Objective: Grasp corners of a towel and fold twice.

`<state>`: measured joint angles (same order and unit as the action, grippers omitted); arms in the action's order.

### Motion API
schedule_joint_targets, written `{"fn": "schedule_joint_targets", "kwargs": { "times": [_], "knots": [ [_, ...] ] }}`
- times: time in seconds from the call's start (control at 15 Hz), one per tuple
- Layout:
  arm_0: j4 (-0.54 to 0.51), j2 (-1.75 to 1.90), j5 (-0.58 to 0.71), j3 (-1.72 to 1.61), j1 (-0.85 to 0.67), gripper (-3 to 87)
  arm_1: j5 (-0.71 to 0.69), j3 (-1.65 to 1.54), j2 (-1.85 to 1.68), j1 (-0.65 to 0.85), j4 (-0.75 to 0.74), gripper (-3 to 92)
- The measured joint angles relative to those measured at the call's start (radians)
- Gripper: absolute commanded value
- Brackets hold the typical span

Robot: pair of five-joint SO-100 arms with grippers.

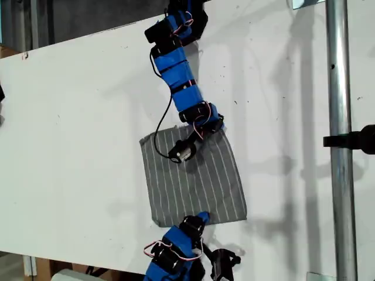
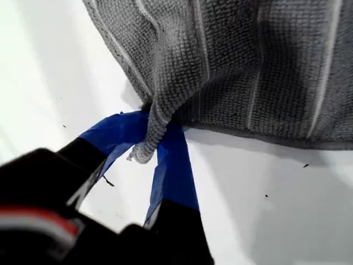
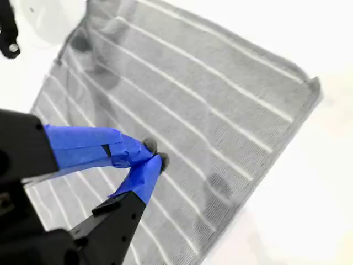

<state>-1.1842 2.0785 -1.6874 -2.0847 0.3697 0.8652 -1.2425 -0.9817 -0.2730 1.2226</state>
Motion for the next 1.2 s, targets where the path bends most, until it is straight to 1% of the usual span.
{"fn": "schedule_joint_targets", "kwargs": {
  "times": [0.13,0.2,0.27,0.33,0.4,0.53,0.67,0.73,0.8,1.0,1.2],
  "knots": [
    [-0.011,-0.124,-0.061,0.089,0.117,-2.9,0.000,0.000,0.000,0.006,0.006,-0.1],
    [-0.012,-0.141,-0.058,0.112,0.156,-0.3,0.000,0.000,0.000,0.008,0.006,-0.1],
    [-0.012,-0.143,-0.058,0.129,0.190,19.9,0.000,0.000,0.000,0.008,0.006,-0.1],
    [-0.012,-0.138,-0.063,0.132,0.222,28.5,0.000,0.000,0.000,0.008,0.006,-0.1],
    [-0.012,-0.118,-0.077,0.123,0.249,30.0,0.000,0.000,0.000,0.008,0.006,-0.1],
    [0.006,-0.044,-0.087,0.048,0.261,28.5,0.000,0.000,0.000,0.008,0.006,-0.1],
    [0.123,-0.075,-0.092,-0.031,0.259,27.2,0.000,0.000,0.000,0.008,0.006,-0.1],
    [0.161,-0.153,-0.106,-0.023,0.262,27.2,0.000,0.000,0.000,0.008,0.006,-0.1],
    [0.175,-0.259,-0.124,0.002,0.262,27.1,0.000,0.000,0.000,0.008,0.008,-0.1],
    [0.181,-0.578,-0.156,0.215,0.262,25.3,0.000,0.000,0.000,0.008,0.018,-0.1],
    [0.179,-0.661,-0.213,0.233,0.267,24.3,0.000,0.000,0.000,0.008,0.018,-0.1]
  ]
}}
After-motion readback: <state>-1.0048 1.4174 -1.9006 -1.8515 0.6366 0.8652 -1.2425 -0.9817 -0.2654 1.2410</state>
